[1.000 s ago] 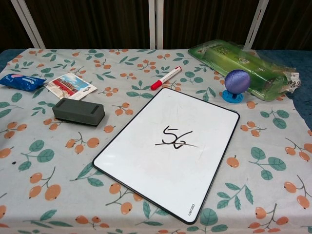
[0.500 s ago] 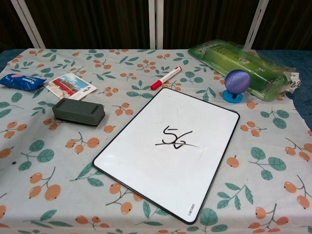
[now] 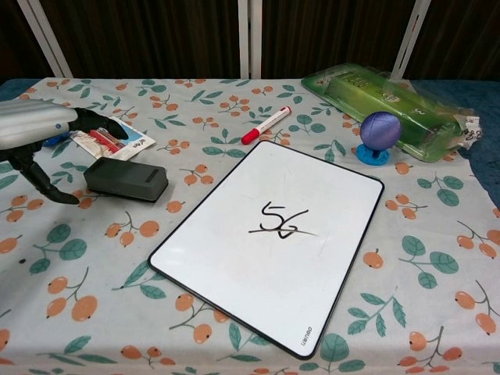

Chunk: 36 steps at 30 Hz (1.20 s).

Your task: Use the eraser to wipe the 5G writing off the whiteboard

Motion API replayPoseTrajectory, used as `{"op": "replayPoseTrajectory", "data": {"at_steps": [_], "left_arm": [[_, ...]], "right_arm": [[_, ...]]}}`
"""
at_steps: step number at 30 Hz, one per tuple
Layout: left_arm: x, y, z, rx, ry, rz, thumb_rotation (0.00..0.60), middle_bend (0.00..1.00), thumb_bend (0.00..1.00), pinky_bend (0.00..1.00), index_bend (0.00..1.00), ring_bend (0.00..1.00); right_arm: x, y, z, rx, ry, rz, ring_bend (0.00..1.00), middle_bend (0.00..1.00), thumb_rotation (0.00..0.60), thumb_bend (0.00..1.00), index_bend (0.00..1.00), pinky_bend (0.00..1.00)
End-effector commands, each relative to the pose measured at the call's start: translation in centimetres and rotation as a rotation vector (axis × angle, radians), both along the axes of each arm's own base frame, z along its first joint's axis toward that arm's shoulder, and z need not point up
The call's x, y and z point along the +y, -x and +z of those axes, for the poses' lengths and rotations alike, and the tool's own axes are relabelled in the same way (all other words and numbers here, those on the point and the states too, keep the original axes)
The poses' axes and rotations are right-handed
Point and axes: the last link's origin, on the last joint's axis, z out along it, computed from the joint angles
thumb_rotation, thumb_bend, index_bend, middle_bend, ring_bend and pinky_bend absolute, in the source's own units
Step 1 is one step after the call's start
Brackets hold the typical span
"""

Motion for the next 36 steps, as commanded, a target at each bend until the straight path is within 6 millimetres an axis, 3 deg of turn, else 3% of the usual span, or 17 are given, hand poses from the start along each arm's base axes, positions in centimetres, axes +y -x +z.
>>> {"op": "replayPoseTrajectory", "data": {"at_steps": [1, 16, 36], "left_arm": [[0.4, -0.1, -0.8, 0.002, 0.019, 0.013, 0.600, 0.19, 0.13, 0.21, 0.21, 0.14], [1.2, -1.8, -2.2, -0.048, 0.045, 0.000, 0.600, 0.26, 0.17, 0.28, 0.31, 0.22], [1.8, -2.6, -3.0, 0.014, 0.041, -0.012, 0.600, 0.29, 0.23, 0.28, 0.35, 0.22]], "right_arm": [[-0.1, 0.1, -0.1, -0.003, -0.002, -0.003, 0.00, 0.00, 0.600, 0.23, 0.00, 0.00], [-0.2, 0.5, -0.3, 0.001, -0.003, -0.014, 0.00, 0.00, 0.600, 0.24, 0.00, 0.00], [-0.5, 1.1, -0.4, -0.008, -0.008, -0.030, 0.00, 0.00, 0.600, 0.24, 0.00, 0.00]]}}
